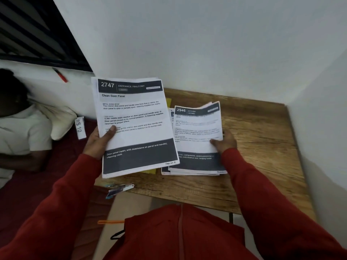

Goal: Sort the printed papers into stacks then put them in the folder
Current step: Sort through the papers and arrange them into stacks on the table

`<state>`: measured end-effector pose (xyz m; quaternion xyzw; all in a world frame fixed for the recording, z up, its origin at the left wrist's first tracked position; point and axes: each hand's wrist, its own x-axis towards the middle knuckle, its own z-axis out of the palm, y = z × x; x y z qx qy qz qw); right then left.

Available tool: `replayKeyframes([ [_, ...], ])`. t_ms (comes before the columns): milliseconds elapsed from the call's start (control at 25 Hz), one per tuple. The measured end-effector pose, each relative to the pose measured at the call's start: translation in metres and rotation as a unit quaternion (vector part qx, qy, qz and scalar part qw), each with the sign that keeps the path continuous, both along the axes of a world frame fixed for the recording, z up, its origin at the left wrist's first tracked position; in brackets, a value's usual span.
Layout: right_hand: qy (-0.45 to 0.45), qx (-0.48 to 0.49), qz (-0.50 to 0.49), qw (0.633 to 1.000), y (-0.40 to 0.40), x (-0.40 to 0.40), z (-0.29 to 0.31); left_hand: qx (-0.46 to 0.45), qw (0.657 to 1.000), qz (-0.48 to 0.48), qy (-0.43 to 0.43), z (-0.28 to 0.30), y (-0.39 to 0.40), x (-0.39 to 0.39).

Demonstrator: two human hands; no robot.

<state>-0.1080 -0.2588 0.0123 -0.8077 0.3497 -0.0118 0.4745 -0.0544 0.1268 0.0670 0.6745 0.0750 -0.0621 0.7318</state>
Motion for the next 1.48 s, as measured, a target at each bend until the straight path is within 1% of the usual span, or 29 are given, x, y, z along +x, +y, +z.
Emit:
replayKeyframes([
  [40,0.023,-0.046,0.014,0.999,0.008,0.002,-0.006,-0.002,1.000,0.004,0.002,0.001,0.002,-0.002],
  [120,0.097,-0.136,0.041,0.985,0.021,0.007,-0.010,-0.002,1.000,0.005,-0.002,0.001,0.004,-0.004],
  [200,0.148,-0.168,0.044,0.973,0.028,0.011,-0.007,-0.002,1.000,0.001,-0.002,0.001,0.003,-0.004],
  [320,0.146,-0.141,0.041,0.978,0.028,0.018,-0.008,-0.008,1.000,-0.011,-0.005,0.000,0.001,-0.002],
  [480,0.084,-0.078,0.018,0.993,0.026,0.018,-0.010,-0.015,1.000,-0.018,0.001,0.001,-0.007,0.001],
  [640,0.054,-0.032,-0.015,0.998,0.012,0.005,-0.014,-0.010,0.999,-0.030,-0.002,0.001,-0.015,0.006],
  [760,0.069,-0.069,-0.034,0.995,-0.017,-0.014,-0.014,-0.021,0.999,-0.048,-0.003,0.002,-0.025,0.007],
  [960,0.082,-0.117,-0.101,0.985,-0.078,-0.057,-0.006,-0.043,0.996,-0.080,0.001,0.000,-0.048,0.009],
  [1040,0.090,-0.116,-0.121,0.982,-0.096,-0.068,-0.007,-0.043,0.995,-0.090,0.007,0.000,-0.060,0.010],
  [1200,0.089,-0.084,-0.128,0.984,-0.113,-0.079,-0.010,-0.038,0.992,-0.116,0.010,-0.001,-0.081,0.012],
  [1240,0.106,-0.097,-0.133,0.981,-0.113,-0.080,-0.009,-0.039,0.992,-0.122,0.012,-0.002,-0.085,0.013],
  [1320,0.142,-0.180,-0.152,0.961,-0.104,-0.079,-0.002,-0.045,0.990,-0.133,0.015,-0.003,-0.093,0.013],
  [1360,0.120,-0.224,-0.156,0.954,-0.096,-0.077,0.004,-0.047,0.989,-0.137,0.017,-0.005,-0.096,0.012],
  [1400,0.062,-0.247,-0.144,0.956,-0.086,-0.073,0.010,-0.047,0.989,-0.140,0.021,-0.006,-0.098,0.012],
  [1440,-0.013,-0.239,-0.109,0.965,-0.076,-0.068,0.016,-0.046,0.989,-0.141,0.024,-0.006,-0.101,0.010],
  [1480,-0.088,-0.189,-0.058,0.976,-0.065,-0.063,0.023,-0.047,0.988,-0.143,0.025,-0.005,-0.104,0.009],
])
